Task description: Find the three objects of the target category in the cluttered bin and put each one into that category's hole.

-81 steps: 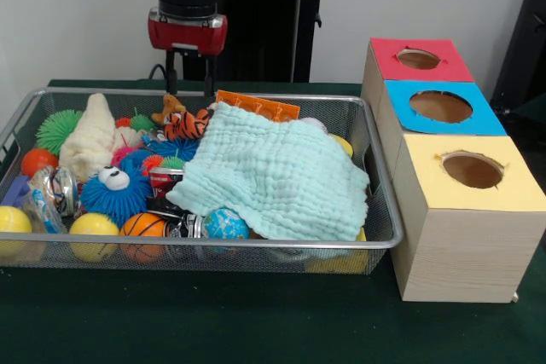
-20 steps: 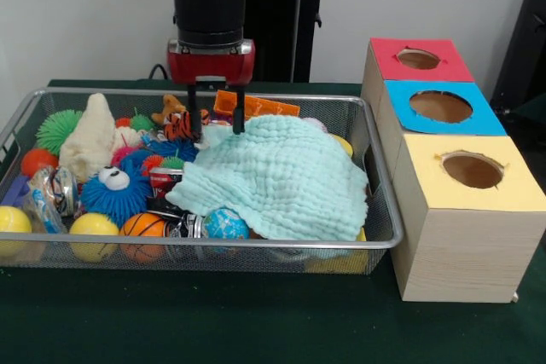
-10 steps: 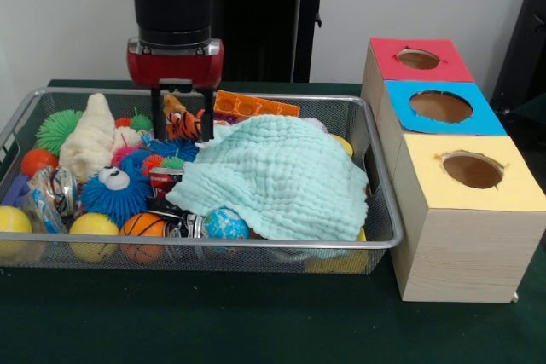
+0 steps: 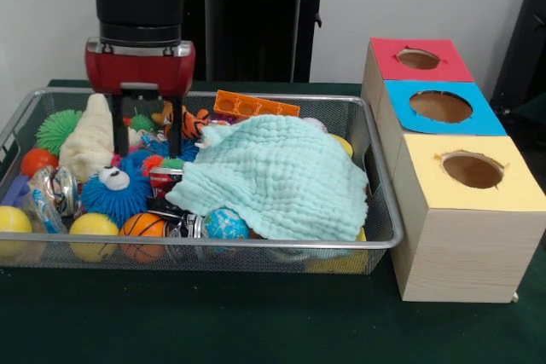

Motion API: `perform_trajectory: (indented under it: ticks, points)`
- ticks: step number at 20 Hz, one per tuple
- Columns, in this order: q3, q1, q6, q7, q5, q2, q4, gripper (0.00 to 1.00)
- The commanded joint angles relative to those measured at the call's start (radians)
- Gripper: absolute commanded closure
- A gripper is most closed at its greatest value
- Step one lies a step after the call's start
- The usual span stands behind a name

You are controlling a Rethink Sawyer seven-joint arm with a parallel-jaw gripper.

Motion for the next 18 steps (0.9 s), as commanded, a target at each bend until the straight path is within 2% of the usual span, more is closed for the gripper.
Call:
perform_trajectory:
  ticks: [1, 7, 10, 12, 17, 18]
  points:
    - [0.12, -0.036, 0.113, -0.269, -0.093, 0.041, -0.132, 0.0]
    - [0.105, -0.032, 0.11, -0.243, -0.133, 0.03, -0.114, 0.0]
    - [0.093, -0.014, 0.082, -0.226, -0.17, 0.069, -0.132, 0.0]
    - [0.089, -0.01, 0.074, -0.223, -0.189, 0.101, -0.156, 0.0]
    - [0.069, 0.024, 0.148, -0.23, -0.221, 0.174, -0.297, 0.0]
    - [0.06, 0.031, 0.137, -0.217, -0.234, 0.184, -0.316, 0.0]
